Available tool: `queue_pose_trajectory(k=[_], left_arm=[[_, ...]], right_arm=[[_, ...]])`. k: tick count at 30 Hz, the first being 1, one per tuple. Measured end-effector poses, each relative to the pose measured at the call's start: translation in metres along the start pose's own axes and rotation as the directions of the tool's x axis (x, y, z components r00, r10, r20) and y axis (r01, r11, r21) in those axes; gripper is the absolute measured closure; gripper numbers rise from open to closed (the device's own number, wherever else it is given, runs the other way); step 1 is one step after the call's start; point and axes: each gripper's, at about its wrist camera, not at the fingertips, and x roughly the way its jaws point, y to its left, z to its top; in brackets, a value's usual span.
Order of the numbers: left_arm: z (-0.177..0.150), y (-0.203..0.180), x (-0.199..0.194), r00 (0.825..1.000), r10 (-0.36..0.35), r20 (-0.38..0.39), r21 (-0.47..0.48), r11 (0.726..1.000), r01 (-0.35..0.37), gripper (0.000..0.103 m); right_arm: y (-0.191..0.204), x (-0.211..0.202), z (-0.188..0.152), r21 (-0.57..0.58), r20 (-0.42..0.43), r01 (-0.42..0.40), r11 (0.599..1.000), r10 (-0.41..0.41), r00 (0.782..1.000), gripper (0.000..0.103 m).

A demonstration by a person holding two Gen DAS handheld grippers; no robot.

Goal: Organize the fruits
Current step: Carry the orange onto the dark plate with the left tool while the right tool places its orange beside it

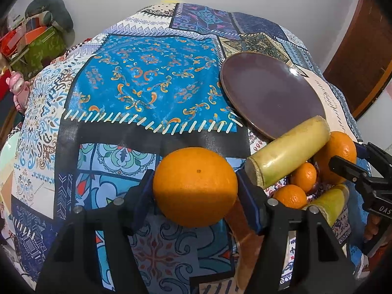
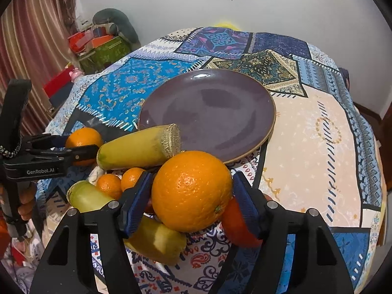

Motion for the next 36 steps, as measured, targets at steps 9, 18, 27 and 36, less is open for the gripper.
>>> queue_pose_trajectory(k=[9, 18, 27, 36], left_arm=[[0.005, -0.006, -0.023, 0.999, 0.005, 0.043, 0.017, 1.000, -0.006, 0.038], [0.026, -0.018, -0.063, 0.989, 0.007, 0.149, 0.050, 0.999, -0.015, 0.038], [0.055, -0.033, -0.096, 0.971, -0.005, 0.241, 0.088, 0.996, -0.016, 0.038], [0.073, -0.056, -0.092, 0.967, -0.028, 0.254, 0.144, 0.989, -0.009, 0.038]], right_arm=[[0.002, -0.018, 0.003, 0.004, 0.032, -0.025, 1.000, 0.024, 0.999, 0.040], [0.000, -0.050, 0.020, 0.014, 0.122, -0.005, 1.000, 0.003, 0.992, 0.040], [-0.013, -0.083, 0.049, 0.018, 0.235, 0.054, 0.998, -0.057, 0.970, 0.040], [-0.021, -0.091, 0.076, 0.013, 0.295, 0.080, 0.997, -0.080, 0.952, 0.040]])
